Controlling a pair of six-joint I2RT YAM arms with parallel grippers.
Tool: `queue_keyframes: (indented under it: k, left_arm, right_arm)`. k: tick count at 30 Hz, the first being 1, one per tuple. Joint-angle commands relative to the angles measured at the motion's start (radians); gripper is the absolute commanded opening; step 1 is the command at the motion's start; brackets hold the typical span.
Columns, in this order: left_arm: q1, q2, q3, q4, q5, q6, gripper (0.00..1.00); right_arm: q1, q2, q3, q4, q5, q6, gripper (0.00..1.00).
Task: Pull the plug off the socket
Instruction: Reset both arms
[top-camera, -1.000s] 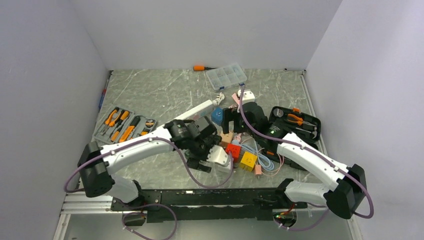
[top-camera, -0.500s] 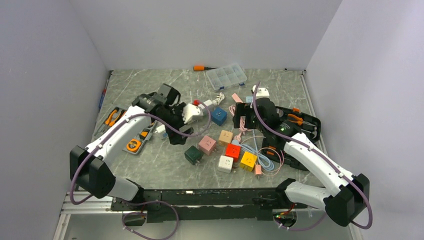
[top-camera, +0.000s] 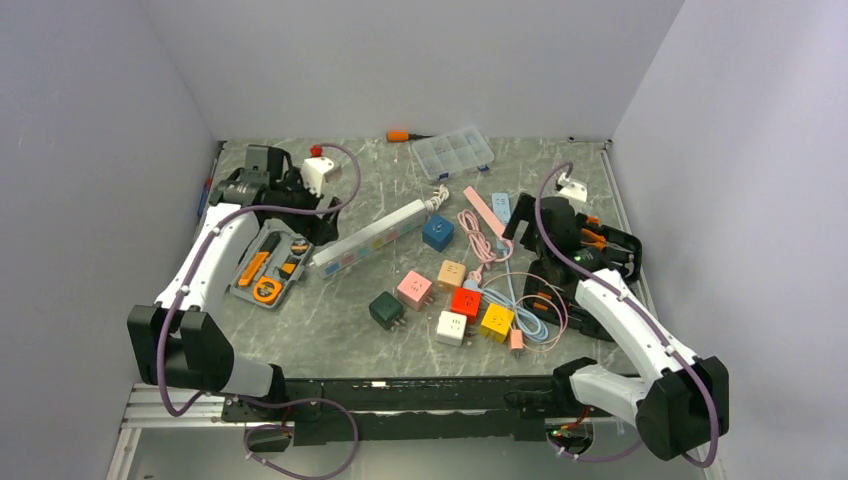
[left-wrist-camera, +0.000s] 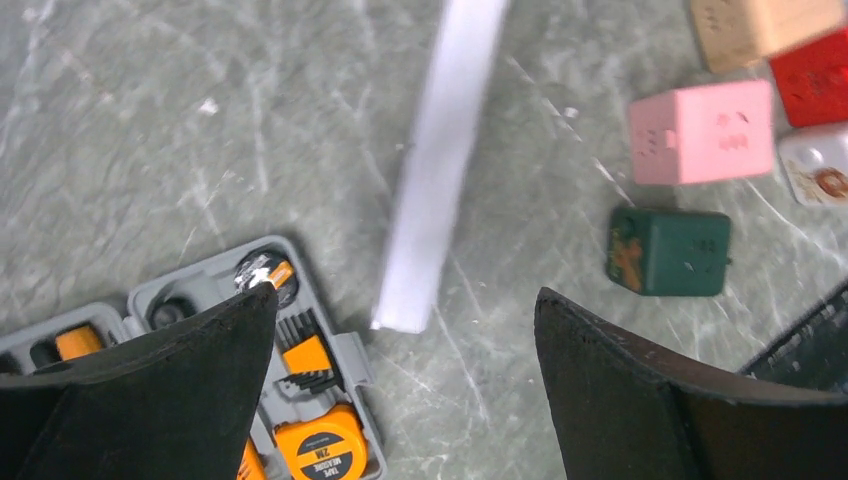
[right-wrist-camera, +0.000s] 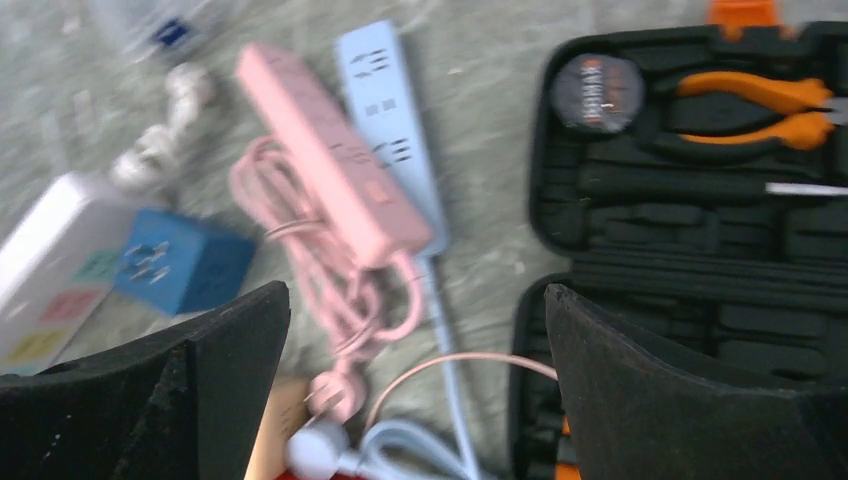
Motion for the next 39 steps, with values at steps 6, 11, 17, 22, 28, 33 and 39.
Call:
queue_keyframes:
  k: [6,11,17,22,28,33,39]
  left_arm:
    - [0.276,-0.049,-0.254,0.474,-0.023,-0.201,0.99]
    - [0.343,-0.017,-0.388,0.628,0.006,-0.252,0.99]
    - [0.36,-0.02,-0.545,0.868,-0.002,-0.3,0.99]
    - [0.358,-0.022,-0.669,1.096,-0.069,-0.329,0.99]
    - [0.359,-0.066,-0.773,1.278,-0.169,-0.335,0.99]
    - [0.358,-0.083,-0.841,1.39,-0.144,-0.349,0.99]
    - [0.357,-0.112,-0.9,1.489,-0.151,-0.374,0.99]
  right_arm:
    - [-0.03,0.038,-0.183,0.344,0.442,-0.09,1.0]
    - [-0.108,0.089,-0.235,0.464,0.549,-0.061,1.0]
    - [-0.162,0.113,-0.363,0.736,0.613,-0.165,1.0]
    - [-0.197,0.184,-0.407,0.865,0.586,-0.219,1.0]
    - [-0.212,0.259,-0.442,1.004,0.526,-0.269,1.0]
    - [-0.217,0.324,-0.459,1.137,0.51,-0.306,1.0]
    - [-0.217,0.388,-0.47,1.245,0.542,-0.333,1.0]
